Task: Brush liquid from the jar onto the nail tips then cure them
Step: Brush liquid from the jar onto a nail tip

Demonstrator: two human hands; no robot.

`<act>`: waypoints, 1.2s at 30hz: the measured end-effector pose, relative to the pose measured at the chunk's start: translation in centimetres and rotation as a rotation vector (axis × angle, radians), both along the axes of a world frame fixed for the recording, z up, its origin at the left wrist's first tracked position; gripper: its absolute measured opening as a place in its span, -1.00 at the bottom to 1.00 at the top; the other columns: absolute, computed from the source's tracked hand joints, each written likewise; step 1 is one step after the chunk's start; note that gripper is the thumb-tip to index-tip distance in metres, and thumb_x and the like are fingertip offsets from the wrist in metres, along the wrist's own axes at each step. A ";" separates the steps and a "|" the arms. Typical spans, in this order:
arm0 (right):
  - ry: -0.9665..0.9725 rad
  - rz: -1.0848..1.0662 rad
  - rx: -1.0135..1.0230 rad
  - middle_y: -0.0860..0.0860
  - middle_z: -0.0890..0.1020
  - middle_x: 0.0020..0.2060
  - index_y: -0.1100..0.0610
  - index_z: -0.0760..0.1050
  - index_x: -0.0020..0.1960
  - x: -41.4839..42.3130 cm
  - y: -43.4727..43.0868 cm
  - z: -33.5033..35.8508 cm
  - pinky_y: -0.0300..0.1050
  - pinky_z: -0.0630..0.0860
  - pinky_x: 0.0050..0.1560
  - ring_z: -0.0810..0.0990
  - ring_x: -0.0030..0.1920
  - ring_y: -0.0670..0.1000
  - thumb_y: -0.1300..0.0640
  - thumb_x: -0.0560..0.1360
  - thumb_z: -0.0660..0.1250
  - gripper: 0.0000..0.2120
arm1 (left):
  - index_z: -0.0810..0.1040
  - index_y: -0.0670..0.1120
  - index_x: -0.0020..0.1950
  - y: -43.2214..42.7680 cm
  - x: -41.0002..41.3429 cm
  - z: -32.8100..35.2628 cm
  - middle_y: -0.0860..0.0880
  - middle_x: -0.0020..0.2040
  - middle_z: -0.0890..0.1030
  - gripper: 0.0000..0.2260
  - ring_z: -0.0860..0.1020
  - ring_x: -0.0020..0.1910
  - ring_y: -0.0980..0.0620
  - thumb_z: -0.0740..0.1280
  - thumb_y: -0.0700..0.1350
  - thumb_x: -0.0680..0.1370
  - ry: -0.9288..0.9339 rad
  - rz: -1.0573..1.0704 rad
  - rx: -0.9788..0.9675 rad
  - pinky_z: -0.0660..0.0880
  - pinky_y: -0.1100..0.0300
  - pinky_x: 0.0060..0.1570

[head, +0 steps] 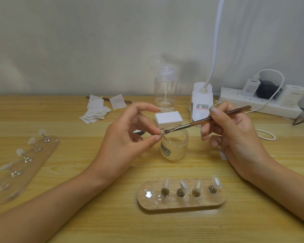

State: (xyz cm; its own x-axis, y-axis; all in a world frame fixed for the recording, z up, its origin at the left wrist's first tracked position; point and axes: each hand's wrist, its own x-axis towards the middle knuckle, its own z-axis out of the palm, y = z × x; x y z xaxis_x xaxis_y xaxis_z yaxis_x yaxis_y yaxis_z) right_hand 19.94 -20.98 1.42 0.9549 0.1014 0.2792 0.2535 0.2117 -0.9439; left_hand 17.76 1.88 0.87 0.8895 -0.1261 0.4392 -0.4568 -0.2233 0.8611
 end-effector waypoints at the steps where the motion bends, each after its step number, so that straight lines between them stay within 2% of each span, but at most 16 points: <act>1: 0.005 -0.007 -0.003 0.04 0.59 -0.43 0.09 0.36 -0.18 0.0 0.0 0.0 -0.30 0.37 -0.52 0.56 -0.42 -0.05 -0.03 0.42 0.34 -0.76 | 0.54 0.08 0.21 0.0 0.0 0.0 0.03 -0.19 0.67 -0.58 0.64 -0.09 0.06 0.51 -0.28 0.46 0.000 0.002 0.003 0.56 0.17 -0.23; 7: -0.001 -0.010 0.016 0.03 0.59 -0.41 0.08 0.36 -0.20 0.0 -0.1 0.1 -0.31 0.35 -0.50 0.53 -0.41 -0.07 -0.06 0.40 0.36 -0.75 | 0.54 0.07 0.24 0.0 -0.1 0.1 0.04 -0.22 0.65 -0.55 0.65 -0.09 0.08 0.52 -0.28 0.45 0.025 -0.001 -0.008 0.59 -0.10 -0.13; 12: 0.017 -0.040 0.007 0.03 0.58 -0.42 0.08 0.36 -0.19 0.0 -0.1 0.0 -0.31 0.34 -0.51 0.51 -0.41 -0.07 -0.04 0.40 0.36 -0.77 | 0.54 0.04 0.26 0.0 -0.2 0.4 0.06 -0.24 0.66 -0.54 0.68 -0.08 0.11 0.52 -0.12 0.37 0.058 -0.018 -0.030 0.60 -0.04 -0.05; 21: 0.003 -0.054 0.009 0.02 0.58 -0.44 0.07 0.36 -0.20 -0.1 0.0 0.1 -0.31 0.34 -0.51 0.51 -0.40 -0.09 -0.04 0.39 0.35 -0.77 | 0.57 0.07 0.22 0.1 -0.2 0.3 0.06 -0.25 0.66 -0.52 0.69 -0.08 0.08 0.54 -0.04 0.31 0.105 -0.028 -0.032 0.59 -0.10 0.07; 23: -0.021 -0.029 0.009 0.02 0.58 -0.43 0.08 0.36 -0.20 -0.2 0.0 0.2 -0.31 0.34 -0.49 0.51 -0.39 -0.09 -0.05 0.40 0.35 -0.76 | 0.58 0.06 0.22 0.1 -0.2 0.3 0.06 -0.26 0.66 -0.51 0.69 -0.09 0.07 0.54 -0.05 0.30 0.113 -0.035 -0.040 0.61 -0.04 0.06; 28: 0.011 -0.052 -0.018 0.03 0.58 -0.43 0.07 0.36 -0.20 -0.1 0.1 0.1 -0.31 0.33 -0.52 0.50 -0.39 -0.09 -0.04 0.40 0.36 -0.77 | 0.58 0.02 0.22 0.2 -0.1 0.2 0.04 -0.28 0.65 -0.51 0.69 -0.11 0.10 0.55 -0.10 0.30 0.110 -0.062 -0.058 0.58 0.30 -0.02; 33: -0.020 -0.024 -0.010 0.03 0.59 -0.42 0.08 0.36 -0.19 -0.2 0.1 0.2 -0.31 0.33 -0.49 0.50 -0.39 -0.09 -0.06 0.40 0.35 -0.74 | 0.59 0.01 0.21 0.3 -0.2 0.3 0.05 -0.29 0.64 -0.52 0.69 -0.13 0.11 0.55 -0.11 0.30 0.114 -0.071 -0.064 0.54 0.33 -0.02; 36: 0.010 -0.049 -0.035 0.04 0.58 -0.42 0.08 0.36 -0.19 -0.1 0.2 0.1 -0.29 0.31 -0.51 0.49 -0.40 -0.07 -0.04 0.40 0.36 -0.75 | 0.59 0.02 0.20 0.2 -0.2 0.4 0.06 -0.29 0.63 -0.53 0.69 -0.13 0.12 0.55 -0.09 0.30 0.114 -0.071 -0.066 0.54 0.35 -0.09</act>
State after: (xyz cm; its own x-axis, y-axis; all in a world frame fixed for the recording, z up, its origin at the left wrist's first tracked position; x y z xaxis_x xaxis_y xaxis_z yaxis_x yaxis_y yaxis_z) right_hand 19.82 -20.79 1.52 0.9616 0.0644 0.2666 0.2531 0.1661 -0.9531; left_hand 17.53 2.11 1.23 0.9240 -0.1648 0.3452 -0.3678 -0.1346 0.9201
